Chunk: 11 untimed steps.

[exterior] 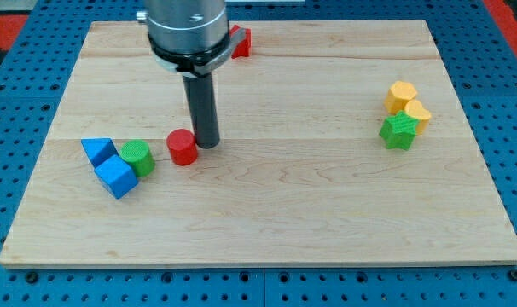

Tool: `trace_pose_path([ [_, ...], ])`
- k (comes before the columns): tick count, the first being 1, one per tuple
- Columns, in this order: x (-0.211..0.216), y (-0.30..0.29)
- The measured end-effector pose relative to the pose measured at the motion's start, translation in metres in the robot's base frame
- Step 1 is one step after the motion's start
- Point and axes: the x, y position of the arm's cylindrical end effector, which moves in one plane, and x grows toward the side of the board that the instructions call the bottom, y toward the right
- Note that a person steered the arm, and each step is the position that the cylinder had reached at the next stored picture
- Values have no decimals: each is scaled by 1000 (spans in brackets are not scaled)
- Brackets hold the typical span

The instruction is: Push red star closer to the group of blocks

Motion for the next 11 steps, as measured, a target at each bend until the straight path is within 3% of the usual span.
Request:
trace_pose_path([
  [3,-1,-24],
  [5,-100,27],
  [6,-135,101],
  [8,-230,118],
  [9,-250,103],
  [11,-229,65],
])
